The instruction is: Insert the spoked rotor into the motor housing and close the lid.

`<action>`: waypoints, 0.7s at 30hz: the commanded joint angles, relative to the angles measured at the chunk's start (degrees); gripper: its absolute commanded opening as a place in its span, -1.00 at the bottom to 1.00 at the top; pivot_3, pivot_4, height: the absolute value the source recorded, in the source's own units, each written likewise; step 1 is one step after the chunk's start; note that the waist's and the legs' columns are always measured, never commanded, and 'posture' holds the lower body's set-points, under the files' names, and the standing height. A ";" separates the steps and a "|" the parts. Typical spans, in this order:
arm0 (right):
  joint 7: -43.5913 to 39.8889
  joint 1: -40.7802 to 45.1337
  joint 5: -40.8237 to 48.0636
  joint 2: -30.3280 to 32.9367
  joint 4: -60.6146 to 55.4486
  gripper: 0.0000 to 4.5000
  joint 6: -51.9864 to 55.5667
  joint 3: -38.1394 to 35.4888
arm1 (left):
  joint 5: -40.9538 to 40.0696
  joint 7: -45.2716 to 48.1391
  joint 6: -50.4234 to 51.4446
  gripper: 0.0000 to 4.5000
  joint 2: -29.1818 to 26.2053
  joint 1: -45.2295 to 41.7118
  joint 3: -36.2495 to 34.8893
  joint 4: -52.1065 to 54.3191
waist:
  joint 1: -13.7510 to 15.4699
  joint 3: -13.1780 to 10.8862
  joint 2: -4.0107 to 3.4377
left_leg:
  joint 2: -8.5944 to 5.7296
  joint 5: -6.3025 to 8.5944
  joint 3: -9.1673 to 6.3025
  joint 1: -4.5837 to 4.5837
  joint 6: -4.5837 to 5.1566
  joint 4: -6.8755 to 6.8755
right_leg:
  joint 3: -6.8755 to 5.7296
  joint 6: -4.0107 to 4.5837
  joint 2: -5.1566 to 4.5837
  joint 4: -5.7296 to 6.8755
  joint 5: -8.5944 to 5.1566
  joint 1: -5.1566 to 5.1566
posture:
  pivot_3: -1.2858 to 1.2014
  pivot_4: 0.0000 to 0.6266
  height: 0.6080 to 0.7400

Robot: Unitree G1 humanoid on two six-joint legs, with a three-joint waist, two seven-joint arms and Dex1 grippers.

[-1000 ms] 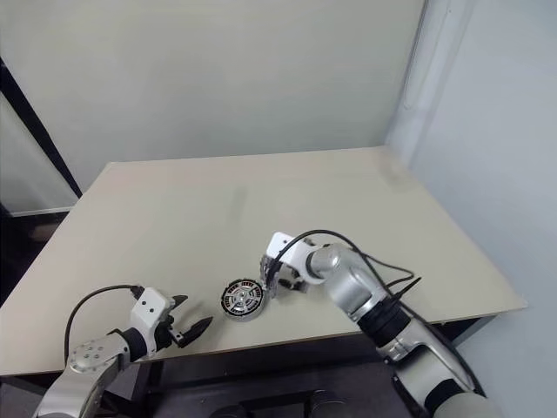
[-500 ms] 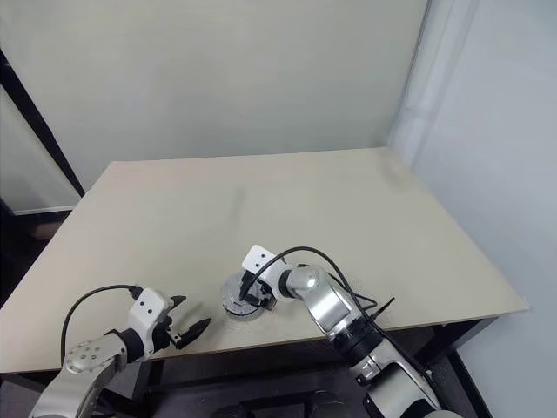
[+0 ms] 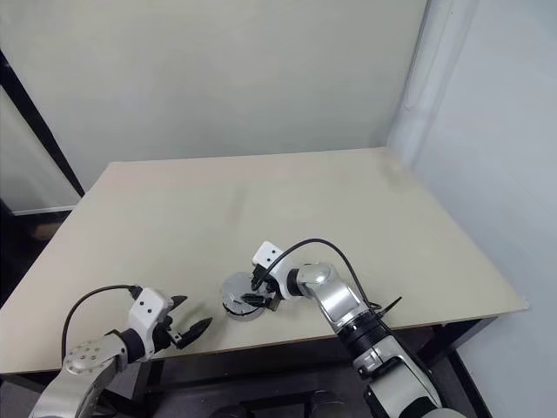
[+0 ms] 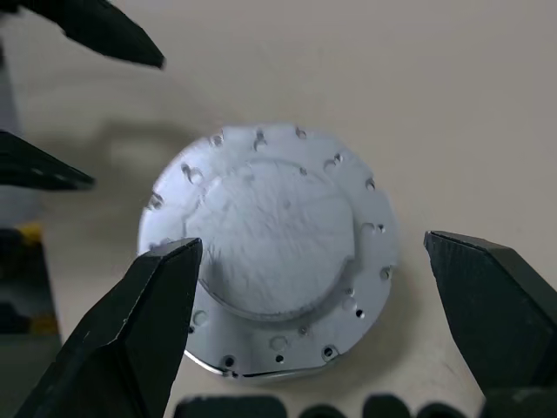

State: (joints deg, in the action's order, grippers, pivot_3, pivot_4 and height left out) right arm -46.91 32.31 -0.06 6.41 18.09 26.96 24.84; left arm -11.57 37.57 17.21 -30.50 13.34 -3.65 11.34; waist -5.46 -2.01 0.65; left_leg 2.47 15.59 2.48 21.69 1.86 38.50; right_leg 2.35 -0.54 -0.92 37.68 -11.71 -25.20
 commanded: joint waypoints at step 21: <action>-3.26 2.93 -1.45 -3.88 10.99 0.99 -11.35 0.26 | -1.66 0.22 1.96 1.00 -1.90 -0.23 -2.21 3.16 | -0.01 0.00 0.00 | 0.00 0.00 0.01 0.01 0.00 0.01 | 0.01 -0.07 0.01 0.01 0.04 0.01 | 0.03 -1.00 1.00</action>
State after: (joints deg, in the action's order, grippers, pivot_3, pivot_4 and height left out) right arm -50.41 33.29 -1.31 3.01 29.40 17.18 25.46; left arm -12.22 37.55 18.84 -31.35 13.12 -4.01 11.98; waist -5.47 -2.01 0.65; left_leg 2.47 15.59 2.49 21.69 1.86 38.50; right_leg 2.35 -0.61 -0.91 37.69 -11.67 -25.19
